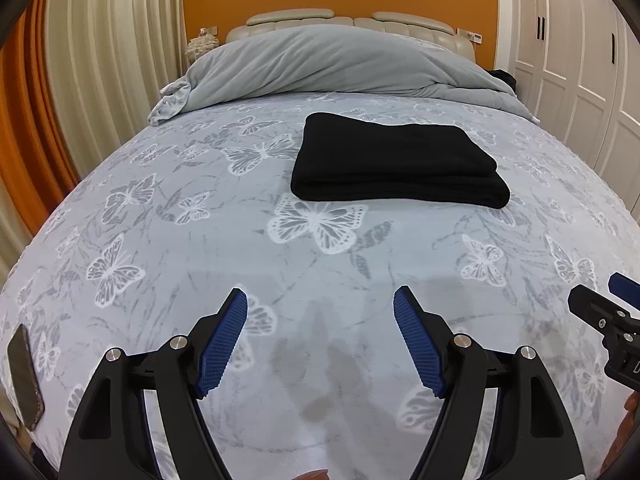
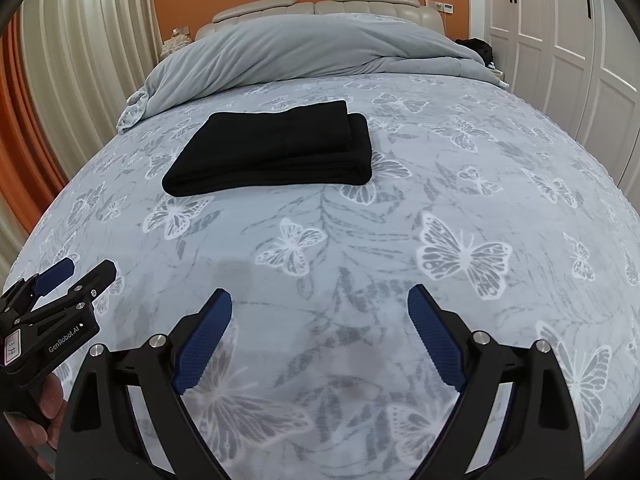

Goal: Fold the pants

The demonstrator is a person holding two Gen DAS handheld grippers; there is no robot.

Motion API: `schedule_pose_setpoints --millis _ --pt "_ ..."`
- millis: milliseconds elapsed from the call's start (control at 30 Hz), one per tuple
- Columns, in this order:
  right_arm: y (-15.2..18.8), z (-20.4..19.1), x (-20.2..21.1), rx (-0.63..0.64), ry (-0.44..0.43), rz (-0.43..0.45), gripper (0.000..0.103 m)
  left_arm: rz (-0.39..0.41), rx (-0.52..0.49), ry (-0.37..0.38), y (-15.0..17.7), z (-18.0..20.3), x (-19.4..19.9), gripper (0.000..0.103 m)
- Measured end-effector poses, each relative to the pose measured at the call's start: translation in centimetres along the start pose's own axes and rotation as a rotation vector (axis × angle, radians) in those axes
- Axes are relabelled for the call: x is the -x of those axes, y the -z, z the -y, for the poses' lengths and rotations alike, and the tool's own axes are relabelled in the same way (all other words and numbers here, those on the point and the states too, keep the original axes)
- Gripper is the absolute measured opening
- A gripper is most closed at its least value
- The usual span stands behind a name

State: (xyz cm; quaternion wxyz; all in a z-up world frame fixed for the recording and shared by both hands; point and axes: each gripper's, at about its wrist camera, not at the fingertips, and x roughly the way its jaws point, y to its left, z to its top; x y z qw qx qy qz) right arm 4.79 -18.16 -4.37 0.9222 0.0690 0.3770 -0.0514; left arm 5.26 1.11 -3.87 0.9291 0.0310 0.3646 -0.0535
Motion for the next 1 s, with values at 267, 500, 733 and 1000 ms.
schedule_pose_setpoints --millis 267,500,733,1000 --pt "0.04 -0.14 0.02 0.000 0.004 0.001 0.087 0.002 -0.007 -0.002 0.11 0.07 -0.03 0.073" --pt "0.06 -0.21 0.02 -0.001 0.004 0.000 0.087 0.002 0.011 0.018 0.24 -0.10 -0.07 0.073" --pt "0.13 -0.38 0.08 -0.001 0.005 0.000 0.087 0.036 0.025 0.010 0.33 -0.32 0.26 0.073" --pt "0.16 -0.45 0.08 -0.002 0.006 -0.002 0.087 0.009 0.006 0.014 0.36 0.16 -0.04 0.073"
